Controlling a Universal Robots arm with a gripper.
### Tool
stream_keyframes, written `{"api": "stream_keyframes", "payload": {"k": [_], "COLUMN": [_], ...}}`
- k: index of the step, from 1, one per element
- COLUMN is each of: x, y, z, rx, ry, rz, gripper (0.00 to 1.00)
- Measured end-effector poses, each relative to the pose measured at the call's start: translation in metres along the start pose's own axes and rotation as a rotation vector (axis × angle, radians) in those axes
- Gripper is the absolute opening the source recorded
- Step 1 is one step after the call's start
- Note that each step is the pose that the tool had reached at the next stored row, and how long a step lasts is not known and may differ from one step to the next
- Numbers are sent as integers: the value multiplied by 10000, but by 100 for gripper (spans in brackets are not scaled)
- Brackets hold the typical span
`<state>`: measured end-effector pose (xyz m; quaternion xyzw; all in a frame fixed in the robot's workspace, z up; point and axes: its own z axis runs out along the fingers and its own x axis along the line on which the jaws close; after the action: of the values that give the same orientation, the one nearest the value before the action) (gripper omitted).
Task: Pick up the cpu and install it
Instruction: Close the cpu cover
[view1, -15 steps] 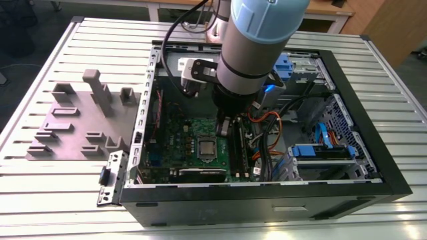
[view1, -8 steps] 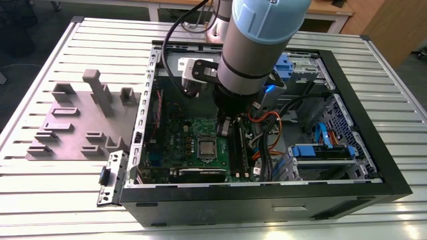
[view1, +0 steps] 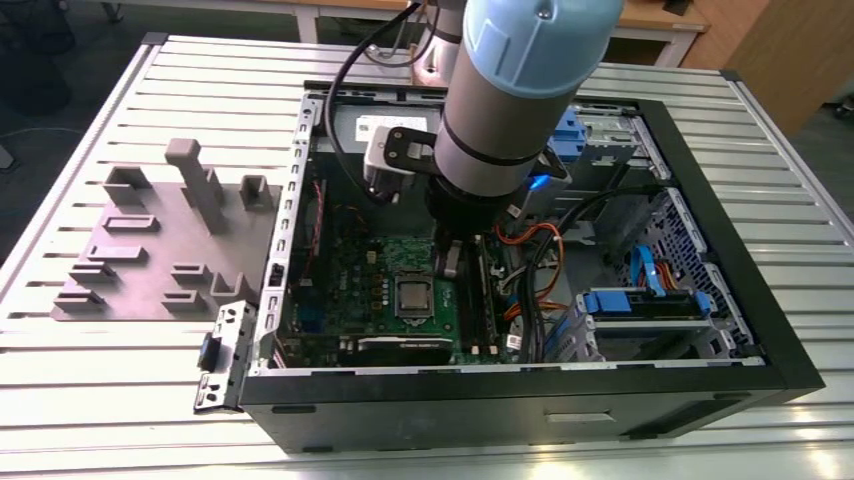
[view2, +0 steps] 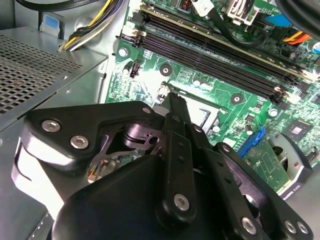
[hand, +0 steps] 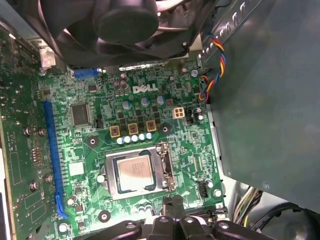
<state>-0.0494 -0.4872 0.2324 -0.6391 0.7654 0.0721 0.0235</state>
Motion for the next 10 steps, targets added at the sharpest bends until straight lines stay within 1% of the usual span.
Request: {"api": "stream_keyframes", "payload": {"k": [2,3,7,9,10], "x": [11,12,18,19,19], "y": [-1,-1,-2,-2,-3], "z": [3,3,3,2,2], "rx": [6,4,3,-16,-35], "ry": [-1,9,14,26,38], "rz": [-56,-81,-95,-241,-392], "gripper": [11,11,11,11,11]}}
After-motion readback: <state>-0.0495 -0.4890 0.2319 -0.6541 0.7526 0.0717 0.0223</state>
